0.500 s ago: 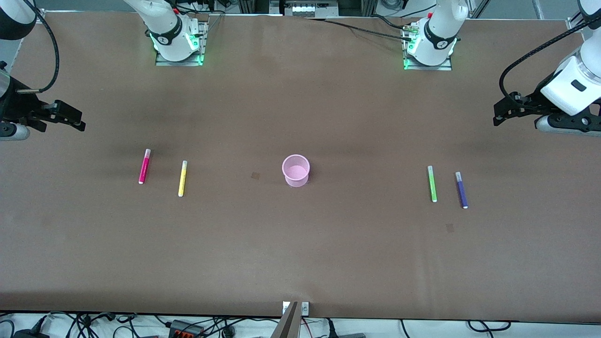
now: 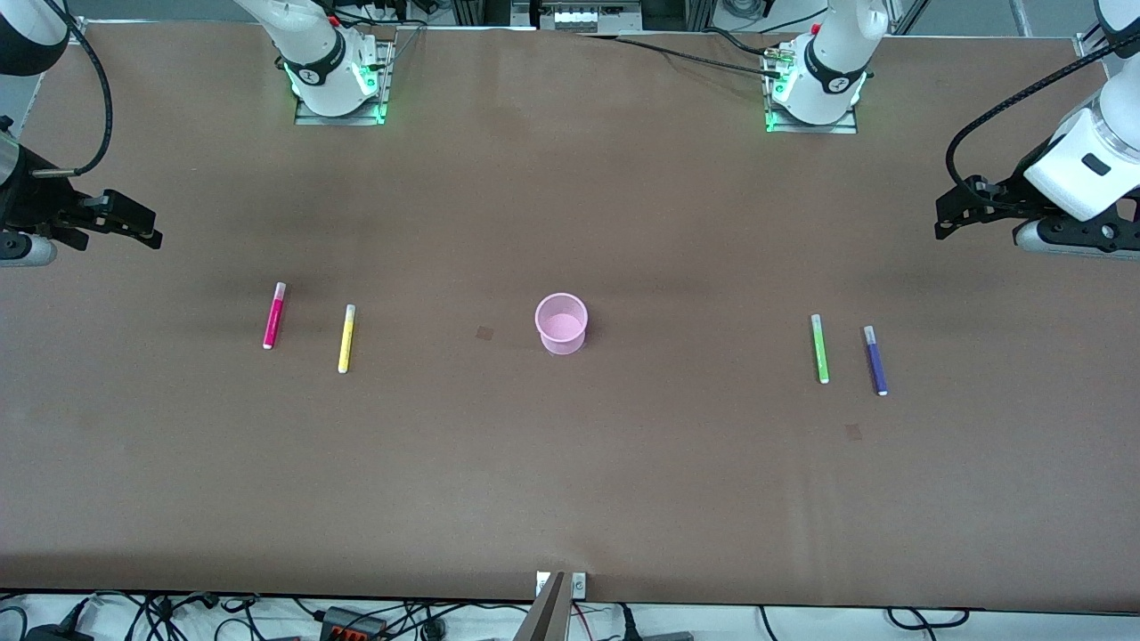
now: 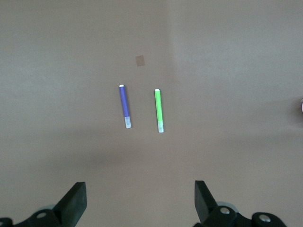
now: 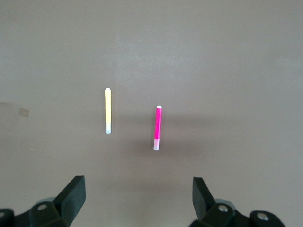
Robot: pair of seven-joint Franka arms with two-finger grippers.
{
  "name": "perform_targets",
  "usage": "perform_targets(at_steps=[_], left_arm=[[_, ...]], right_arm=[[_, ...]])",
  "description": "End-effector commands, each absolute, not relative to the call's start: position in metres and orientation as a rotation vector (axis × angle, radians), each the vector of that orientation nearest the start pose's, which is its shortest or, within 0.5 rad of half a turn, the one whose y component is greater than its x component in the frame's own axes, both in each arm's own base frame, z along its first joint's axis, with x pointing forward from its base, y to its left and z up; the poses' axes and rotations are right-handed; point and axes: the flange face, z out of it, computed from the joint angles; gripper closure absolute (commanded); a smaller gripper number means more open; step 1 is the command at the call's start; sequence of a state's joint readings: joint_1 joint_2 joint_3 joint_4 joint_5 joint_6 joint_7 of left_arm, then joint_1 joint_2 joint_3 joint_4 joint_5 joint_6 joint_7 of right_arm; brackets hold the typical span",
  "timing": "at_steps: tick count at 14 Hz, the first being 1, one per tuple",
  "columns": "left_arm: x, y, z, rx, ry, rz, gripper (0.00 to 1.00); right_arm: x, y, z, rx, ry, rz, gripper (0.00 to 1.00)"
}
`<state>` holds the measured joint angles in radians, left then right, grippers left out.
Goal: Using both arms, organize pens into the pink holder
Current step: 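Lower both grippers onto the pink and purple markers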
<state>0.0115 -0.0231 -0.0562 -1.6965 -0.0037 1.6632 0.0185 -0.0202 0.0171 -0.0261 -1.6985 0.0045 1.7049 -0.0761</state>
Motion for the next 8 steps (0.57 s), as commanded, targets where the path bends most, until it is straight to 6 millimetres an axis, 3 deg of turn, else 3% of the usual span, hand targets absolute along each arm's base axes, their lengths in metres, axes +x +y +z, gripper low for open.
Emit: perform_targets(at_steps=[1, 6, 8], left_arm=[[0.556, -0.023, 0.59, -3.116, 0.115, 0.028, 0.0], [0.557, -0.024, 0.587, -3.116, 0.12, 0.038, 0.0], [0.558, -0.024, 0.584, -3.119, 0.12, 0.062, 0.0]], right_arm=[[0.568, -0.025, 0.564, -3.145, -0.047, 0.036, 0.0], [0.582, -0.022, 0.543, -3.143, -0.064, 0.073, 0.0], [0.591, -0.023, 0.519, -3.133, -0.069, 0.137, 0.0]])
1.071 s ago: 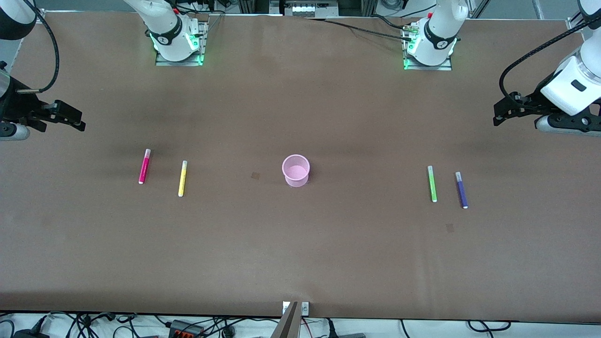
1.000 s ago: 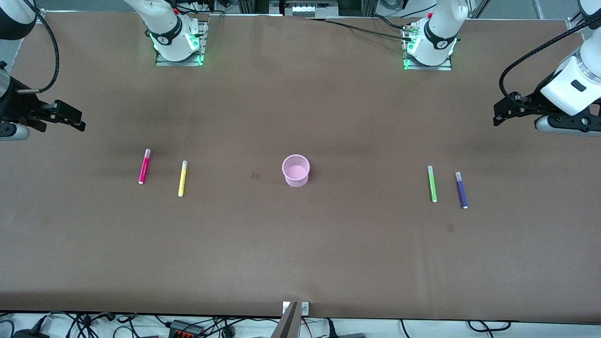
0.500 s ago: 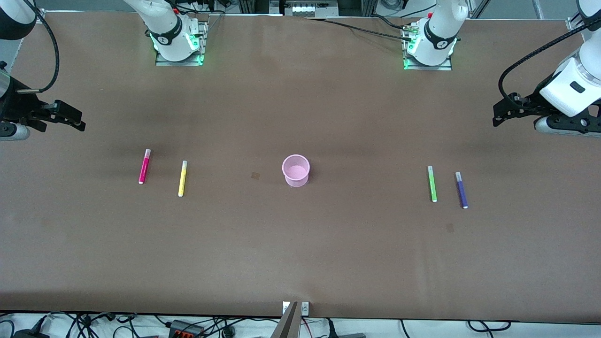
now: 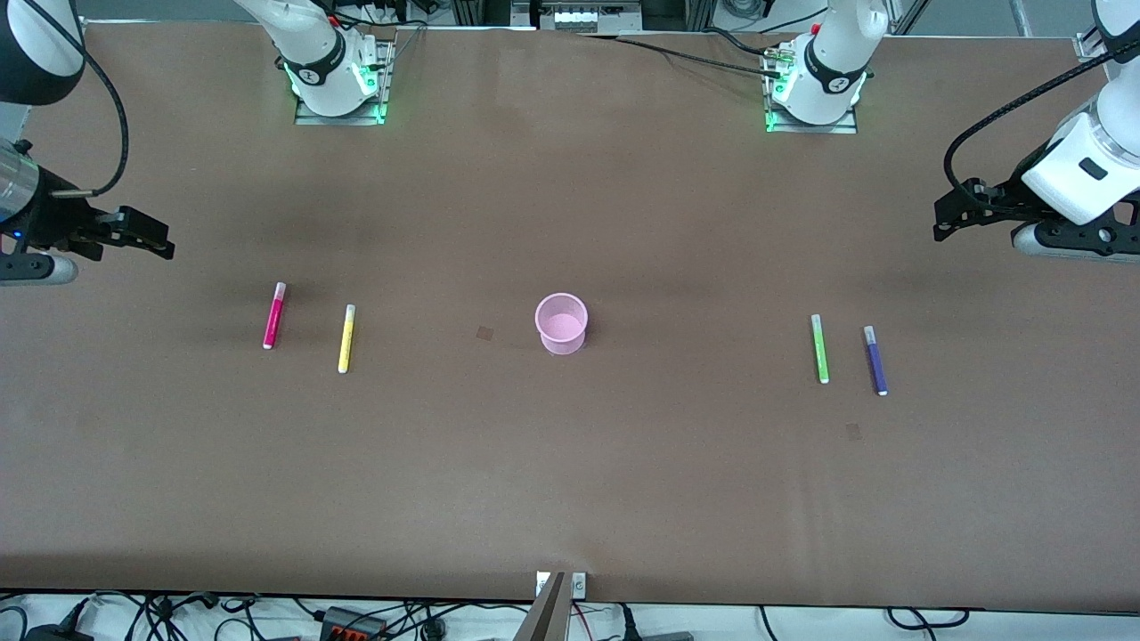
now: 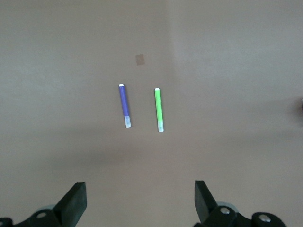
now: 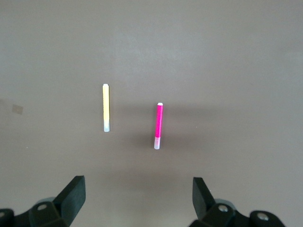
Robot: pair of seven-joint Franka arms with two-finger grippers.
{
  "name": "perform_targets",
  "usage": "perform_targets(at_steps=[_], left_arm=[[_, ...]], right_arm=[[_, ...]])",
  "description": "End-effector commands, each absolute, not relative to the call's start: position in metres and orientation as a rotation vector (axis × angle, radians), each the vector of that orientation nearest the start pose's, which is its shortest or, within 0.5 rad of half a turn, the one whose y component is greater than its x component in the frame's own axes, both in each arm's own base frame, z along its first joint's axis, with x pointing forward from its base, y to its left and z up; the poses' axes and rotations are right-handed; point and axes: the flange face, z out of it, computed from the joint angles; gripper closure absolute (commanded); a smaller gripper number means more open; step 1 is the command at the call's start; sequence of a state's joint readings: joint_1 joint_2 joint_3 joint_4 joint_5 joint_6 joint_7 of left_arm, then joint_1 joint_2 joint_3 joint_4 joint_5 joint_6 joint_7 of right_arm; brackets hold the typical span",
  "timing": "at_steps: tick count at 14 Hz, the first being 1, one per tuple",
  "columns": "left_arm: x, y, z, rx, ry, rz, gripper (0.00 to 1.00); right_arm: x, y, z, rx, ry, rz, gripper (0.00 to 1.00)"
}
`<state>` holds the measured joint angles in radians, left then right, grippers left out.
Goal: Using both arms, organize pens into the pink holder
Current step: 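Lower both grippers onto the pink and purple markers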
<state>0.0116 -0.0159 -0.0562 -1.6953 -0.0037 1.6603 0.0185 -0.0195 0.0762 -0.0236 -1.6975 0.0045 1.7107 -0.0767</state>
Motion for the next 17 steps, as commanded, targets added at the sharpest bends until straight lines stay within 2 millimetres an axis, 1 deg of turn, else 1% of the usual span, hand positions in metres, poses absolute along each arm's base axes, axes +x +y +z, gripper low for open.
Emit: perform_targets(at_steps=[1, 2, 3, 4, 5, 6, 7, 8, 9, 10, 11, 12, 13, 15, 16, 17], left_arm=[[0.557, -0.025, 0.583, -3.126, 0.119, 0.079, 0.0], [0.558, -0.026, 0.579, -3.125, 0.121, 0.107, 0.0], [0.566, -0.027, 0.564, -3.125, 0.121, 0.146, 0.0], [0.575, -0.025, 0.55, -3.117, 0.127, 0.186, 0.0], [0.583, -0.021, 0.534, -3.114, 0.133, 0.227, 0.0], [0.589, -0.017, 0.517, -3.113, 0.126, 0.27, 0.0], [0.598, -0.015, 0.491, -3.11, 0.108, 0.325, 0.0], [0.605, -0.015, 0.468, -3.105, 0.102, 0.368, 0.0], [0.613, -0.012, 0.447, -3.098, 0.098, 0.372, 0.0], [0.621, -0.01, 0.426, -3.079, 0.108, 0.358, 0.0], [0.63, -0.008, 0.4, -3.07, 0.111, 0.366, 0.0], [0.638, -0.001, 0.382, -3.073, 0.097, 0.348, 0.0], [0.643, 0.012, 0.361, -3.079, 0.072, 0.349, 0.0], [0.655, 0.016, 0.315, -3.087, 0.068, 0.328, 0.0], [0.66, 0.017, 0.292, -3.093, 0.072, 0.3, 0.0], [0.662, 0.017, 0.273, -3.098, 0.073, 0.279, 0.0]], right_arm=[[0.596, -0.023, 0.502, -3.133, -0.07, 0.175, 0.0], [0.602, -0.023, 0.483, -3.129, -0.07, 0.221, 0.0], [0.607, -0.022, 0.467, -3.13, -0.074, 0.245, 0.0], [0.612, -0.023, 0.446, -3.126, -0.067, 0.286, 0.0], [0.617, -0.027, 0.427, -3.122, -0.057, 0.31, 0.0], [0.621, -0.031, 0.412, -3.119, -0.044, 0.322, 0.0], [0.625, -0.032, 0.395, -3.117, -0.05, 0.346, 0.0], [0.627, -0.032, 0.383, -3.117, -0.044, 0.36, 0.0], [0.63, -0.03, 0.368, -3.116, -0.039, 0.382, 0.0], [0.632, -0.031, 0.35, -3.113, -0.035, 0.403, 0.0], [0.635, -0.031, 0.332, -3.112, -0.036, 0.418, 0.0], [0.637, -0.033, 0.316, -3.111, -0.034, 0.425, 0.0], [0.64, -0.034, 0.302, -3.114, -0.038, 0.421, 0.0], [0.641, -0.037, 0.284, -3.115, -0.033, 0.431, 0.0], [0.641, -0.037, 0.271, -3.112, -0.033, 0.45, 0.0], [0.641, -0.038, 0.256, -3.107, -0.036, 0.474, 0.0]])
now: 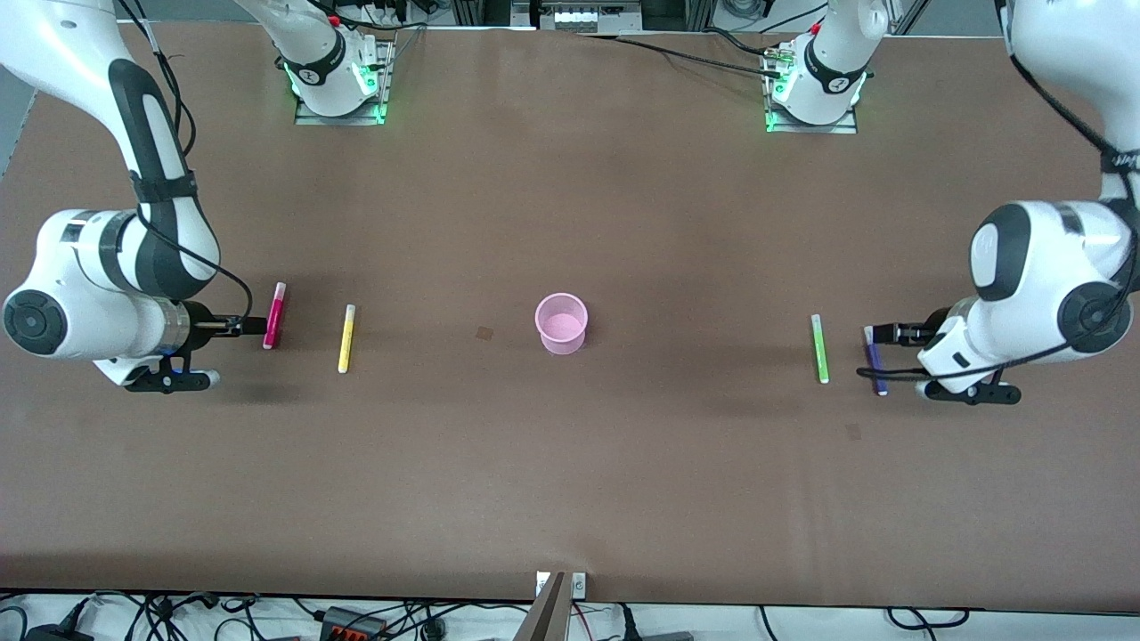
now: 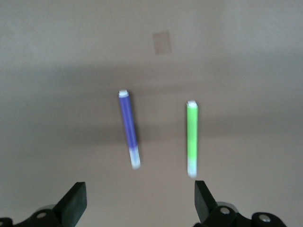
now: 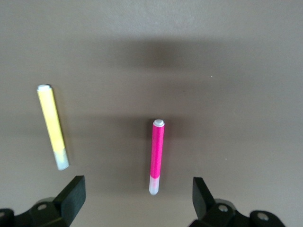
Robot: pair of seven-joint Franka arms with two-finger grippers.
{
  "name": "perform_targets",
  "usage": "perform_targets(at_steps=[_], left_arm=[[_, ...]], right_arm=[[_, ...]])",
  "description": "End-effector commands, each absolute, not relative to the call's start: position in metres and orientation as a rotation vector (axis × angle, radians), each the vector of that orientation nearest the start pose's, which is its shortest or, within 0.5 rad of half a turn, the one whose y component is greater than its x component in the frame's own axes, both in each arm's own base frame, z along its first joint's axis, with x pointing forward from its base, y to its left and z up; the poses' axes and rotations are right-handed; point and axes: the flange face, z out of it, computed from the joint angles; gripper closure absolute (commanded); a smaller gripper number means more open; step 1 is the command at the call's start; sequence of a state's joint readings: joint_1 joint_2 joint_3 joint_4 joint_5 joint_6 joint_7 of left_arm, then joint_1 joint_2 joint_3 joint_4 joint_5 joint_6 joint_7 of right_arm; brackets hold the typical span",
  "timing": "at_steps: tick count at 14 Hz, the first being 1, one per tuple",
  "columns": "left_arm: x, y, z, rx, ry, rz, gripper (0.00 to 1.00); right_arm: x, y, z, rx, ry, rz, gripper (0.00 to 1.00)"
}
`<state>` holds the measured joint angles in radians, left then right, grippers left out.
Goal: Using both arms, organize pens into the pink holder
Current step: 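Close both grippers on the pink and purple markers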
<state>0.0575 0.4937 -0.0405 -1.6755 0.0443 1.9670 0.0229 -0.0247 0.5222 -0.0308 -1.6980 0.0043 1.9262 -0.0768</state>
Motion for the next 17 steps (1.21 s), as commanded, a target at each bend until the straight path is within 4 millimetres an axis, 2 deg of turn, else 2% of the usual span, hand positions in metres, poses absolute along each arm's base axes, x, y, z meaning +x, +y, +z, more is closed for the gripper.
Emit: perform_targets(at_steps=[1, 3, 4, 6, 9, 11, 13, 14, 17], left_arm=[[0.662, 0.018, 0.256, -3.1, 0.077, 0.258, 0.0], [0.664, 0.038, 0.218, -3.112, 0.056, 0.201, 0.0], [0.665, 0.043, 0.208, -3.116, 0.064, 0.168, 0.01], [0.67, 0.044, 0.197, -3.12, 0.093, 0.12, 0.14], [0.67, 0.051, 0.191, -3.122, 0.082, 0.089, 0.27], [0.662, 0.053, 0.178, -3.124, 0.081, 0.134, 0.3], [0.656, 0.053, 0.171, -3.127, 0.075, 0.161, 0.36], [0.655, 0.057, 0.171, -3.126, 0.07, 0.166, 0.41], [0.653, 0.059, 0.169, -3.127, 0.065, 0.175, 0.62]], right_arm=[[0.641, -0.038, 0.242, -3.105, -0.041, 0.486, 0.0], [0.641, -0.037, 0.232, -3.104, -0.042, 0.496, 0.0], [0.641, -0.036, 0.232, -3.105, -0.044, 0.496, 0.0], [0.64, -0.037, 0.217, -3.101, -0.031, 0.517, 0.0], [0.636, -0.041, 0.196, -3.094, -0.027, 0.55, 0.0], [0.634, -0.045, 0.183, -3.09, -0.019, 0.579, 0.01], [0.634, -0.051, 0.178, -3.098, -0.005, 0.567, 0.06], [0.633, -0.052, 0.174, -3.097, -0.003, 0.576, 0.13], [0.628, -0.058, 0.171, -3.091, 0.002, 0.598, 0.29]])
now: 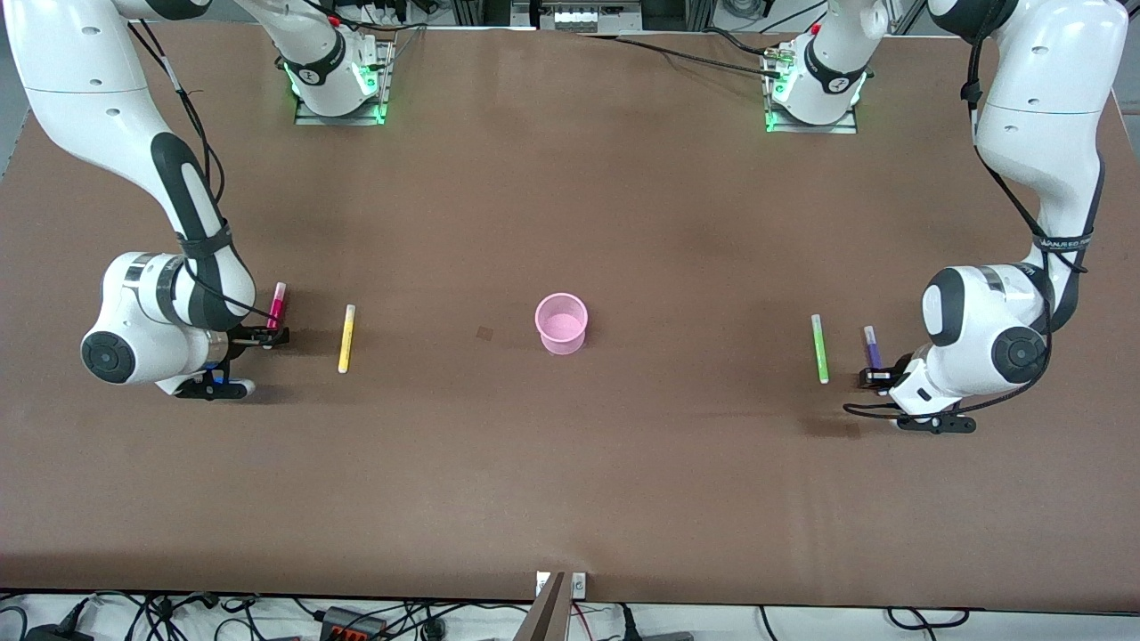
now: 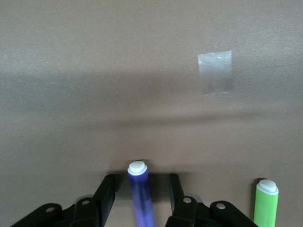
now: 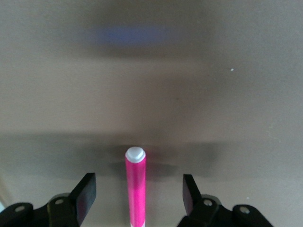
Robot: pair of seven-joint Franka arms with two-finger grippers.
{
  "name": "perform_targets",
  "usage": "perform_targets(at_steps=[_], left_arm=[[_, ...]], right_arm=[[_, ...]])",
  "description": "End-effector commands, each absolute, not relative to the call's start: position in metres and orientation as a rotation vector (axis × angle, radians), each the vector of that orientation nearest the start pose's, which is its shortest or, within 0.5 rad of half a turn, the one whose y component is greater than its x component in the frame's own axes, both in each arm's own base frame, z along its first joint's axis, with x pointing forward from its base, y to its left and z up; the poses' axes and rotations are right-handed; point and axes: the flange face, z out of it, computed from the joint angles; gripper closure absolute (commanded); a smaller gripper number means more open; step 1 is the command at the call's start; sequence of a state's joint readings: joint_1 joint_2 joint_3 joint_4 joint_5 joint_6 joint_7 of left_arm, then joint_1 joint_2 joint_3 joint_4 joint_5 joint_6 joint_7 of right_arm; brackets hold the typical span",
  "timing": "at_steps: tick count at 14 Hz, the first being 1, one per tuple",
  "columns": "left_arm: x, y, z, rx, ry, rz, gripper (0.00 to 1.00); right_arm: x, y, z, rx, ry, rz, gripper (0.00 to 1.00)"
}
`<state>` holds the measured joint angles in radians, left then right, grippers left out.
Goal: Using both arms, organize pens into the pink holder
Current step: 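Close both grippers on the pink and purple markers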
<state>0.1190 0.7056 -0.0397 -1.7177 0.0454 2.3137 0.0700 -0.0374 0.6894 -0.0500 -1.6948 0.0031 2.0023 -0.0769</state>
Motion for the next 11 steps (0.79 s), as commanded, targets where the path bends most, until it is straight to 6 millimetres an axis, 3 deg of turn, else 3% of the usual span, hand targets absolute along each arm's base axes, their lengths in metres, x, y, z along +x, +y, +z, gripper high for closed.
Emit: perform_targets(at_steps=[1, 2, 3, 7, 9, 11], left_arm=[[0.656, 0.054, 0.173, -3.127, 0.074, 0.163, 0.75], [0.657, 0.051, 0.173, -3.125, 0.069, 0.163, 0.88], [0.656, 0.052, 0.172, -3.127, 0.055, 0.165, 0.91], [0.657, 0.051, 0.178, -3.131, 0.064, 0.16, 0.97], [0.66, 0.043, 0.209, -3.128, 0.09, 0.207, 0.97], [0.672, 0.013, 0.253, -3.14, 0.149, 0.229, 0.97]], right_arm=[[0.628, -0.058, 0.171, -3.092, -0.002, 0.6, 0.35], [0.626, -0.058, 0.168, -3.089, -0.002, 0.61, 0.41], [0.626, -0.058, 0.169, -3.09, -0.002, 0.607, 0.45], [0.627, -0.054, 0.169, -3.091, -0.008, 0.605, 0.46], [0.626, -0.054, 0.168, -3.09, -0.009, 0.612, 0.48], [0.626, -0.054, 0.167, -3.089, -0.008, 0.614, 0.5]])
